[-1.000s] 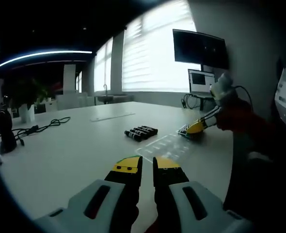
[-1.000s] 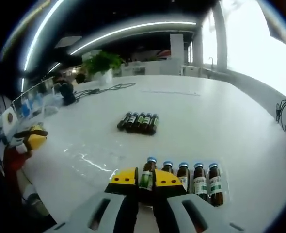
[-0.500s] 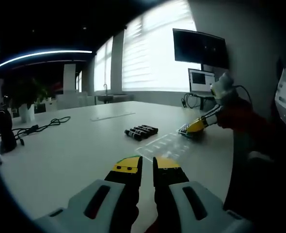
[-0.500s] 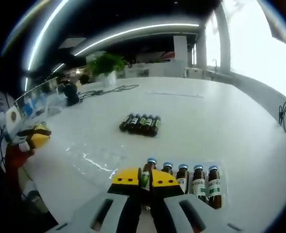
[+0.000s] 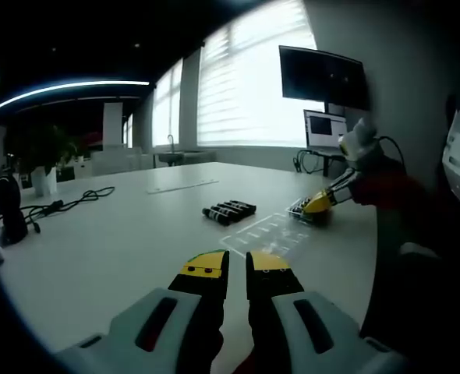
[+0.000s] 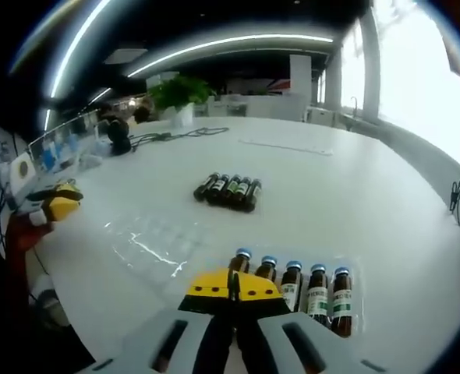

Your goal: Grip medicine bottles put into box

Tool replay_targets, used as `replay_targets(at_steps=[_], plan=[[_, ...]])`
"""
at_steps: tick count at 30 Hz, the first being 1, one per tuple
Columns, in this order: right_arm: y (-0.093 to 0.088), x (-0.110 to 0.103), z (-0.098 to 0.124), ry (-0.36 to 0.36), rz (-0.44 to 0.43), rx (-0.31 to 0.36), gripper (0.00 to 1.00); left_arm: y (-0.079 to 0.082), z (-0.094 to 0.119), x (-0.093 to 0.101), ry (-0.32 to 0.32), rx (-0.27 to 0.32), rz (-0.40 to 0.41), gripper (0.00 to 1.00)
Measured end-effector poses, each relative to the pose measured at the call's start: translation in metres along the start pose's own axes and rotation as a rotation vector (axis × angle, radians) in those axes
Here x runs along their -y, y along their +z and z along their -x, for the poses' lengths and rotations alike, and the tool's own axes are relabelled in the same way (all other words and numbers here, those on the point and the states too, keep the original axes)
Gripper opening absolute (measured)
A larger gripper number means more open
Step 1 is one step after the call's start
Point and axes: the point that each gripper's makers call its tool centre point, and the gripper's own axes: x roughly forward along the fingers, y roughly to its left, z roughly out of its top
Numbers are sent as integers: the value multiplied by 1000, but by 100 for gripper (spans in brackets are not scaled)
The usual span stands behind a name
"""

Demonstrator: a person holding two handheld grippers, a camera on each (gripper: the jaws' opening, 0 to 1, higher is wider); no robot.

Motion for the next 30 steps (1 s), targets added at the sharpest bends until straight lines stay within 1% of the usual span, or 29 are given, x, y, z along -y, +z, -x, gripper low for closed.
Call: replay_targets(at_steps=[1, 5, 9, 13, 15, 21, 27, 30], plan=[[-3, 0, 1, 3, 7, -10, 0, 0, 0, 0, 1, 1, 0, 3], [-3, 0, -1, 2, 1, 19, 0, 0, 0, -1, 2, 0, 1, 3], [-2, 0, -1, -1, -5, 25, 0, 0, 0, -1, 2, 0, 2, 3], [-2, -1, -1, 2, 15, 14, 0, 0, 1, -1, 2, 1, 1, 3], [-2, 0, 0, -4, 5, 6, 0, 0, 1, -1, 3, 1, 0, 3], [6, 2, 1, -3, -7, 51, 0, 0, 1, -1, 4, 2, -3, 3], [14, 2, 2, -2, 18, 94, 0, 1, 1, -2, 6, 4, -2, 3], [17, 2, 2, 4, 20, 120, 0, -2, 0, -1, 0, -2, -3, 3]])
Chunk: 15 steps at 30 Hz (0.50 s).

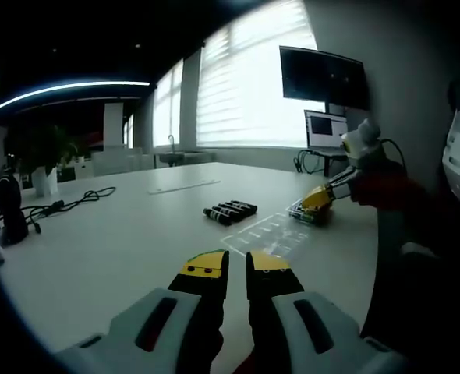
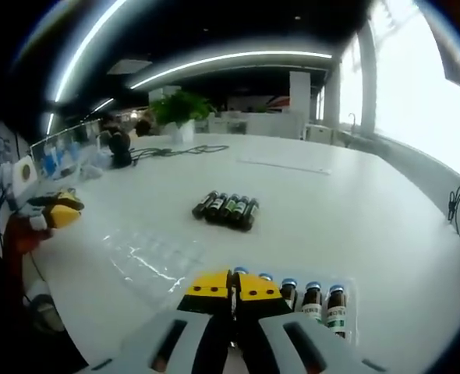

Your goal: Grip medicine bottles put into box

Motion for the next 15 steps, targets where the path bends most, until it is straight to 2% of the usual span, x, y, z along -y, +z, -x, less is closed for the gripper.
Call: replay_targets(at_steps=[6, 15], plan=[[3, 2, -3, 2, -13, 13, 2, 2, 3, -4, 10, 7, 0, 3], [11, -1, -7, 22, 17, 48, 3, 3, 5, -8, 23, 9, -4, 5]])
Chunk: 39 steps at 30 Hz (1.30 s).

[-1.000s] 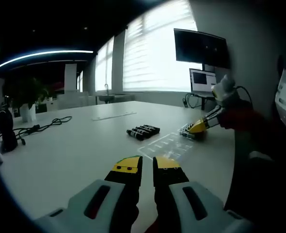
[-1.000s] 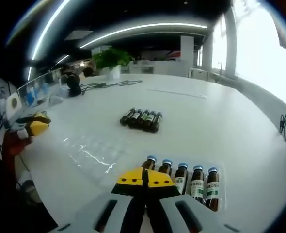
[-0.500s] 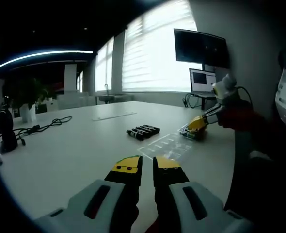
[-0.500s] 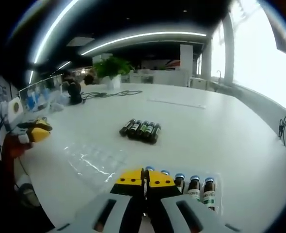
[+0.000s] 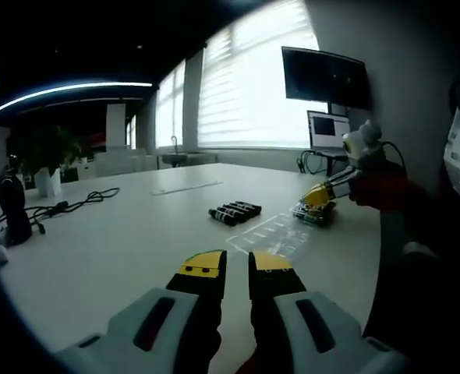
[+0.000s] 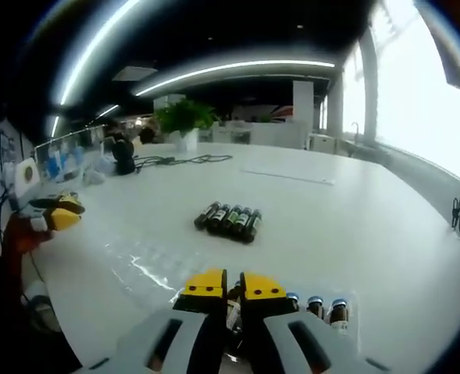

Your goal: Grip medicine bottles put into box

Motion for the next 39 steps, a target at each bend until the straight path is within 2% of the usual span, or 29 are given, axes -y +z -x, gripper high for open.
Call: replay_targets(at_steps=[17, 26, 39], plan=[[33, 4, -21, 16, 58, 58, 6, 2, 6, -12, 29, 8, 3, 8], [42, 4, -35, 31, 80, 63, 7, 2, 7, -17, 42, 8, 5, 10], [48, 19, -63, 22, 96, 48, 9, 2, 9, -20, 53, 8, 9, 10]])
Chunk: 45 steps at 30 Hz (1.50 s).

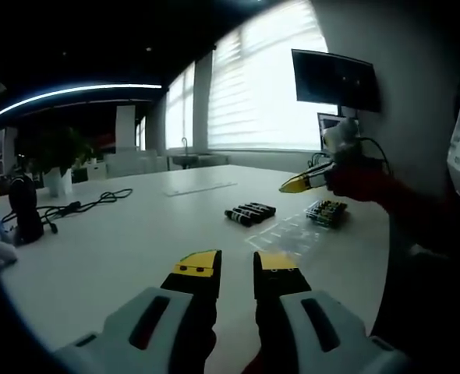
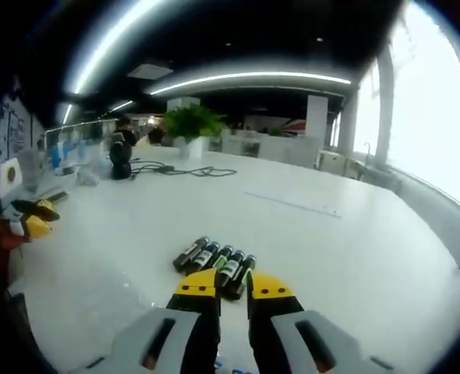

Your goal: Grip medicine bottles put into box

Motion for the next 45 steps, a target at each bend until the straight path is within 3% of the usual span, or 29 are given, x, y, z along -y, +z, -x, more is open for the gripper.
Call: replay_targets(at_steps=[10, 23, 33, 43, 45], plan=[[7, 6, -22, 11, 0, -14, 10, -1, -1, 2, -4, -3, 4, 10], [-17, 13, -52, 9, -13, -134, 10, -4, -2, 1, -7, -9, 11, 9], [-24, 18, -60, -15, -54, -187, 10, -5, -3, 2, -12, -13, 13, 9], [-29, 17, -65, -40, -54, -215, 10, -5, -2, 2, -12, -14, 9, 9], [-31, 21, -64, -72, -16, -227, 10, -5, -2, 2, -12, -13, 10, 9]])
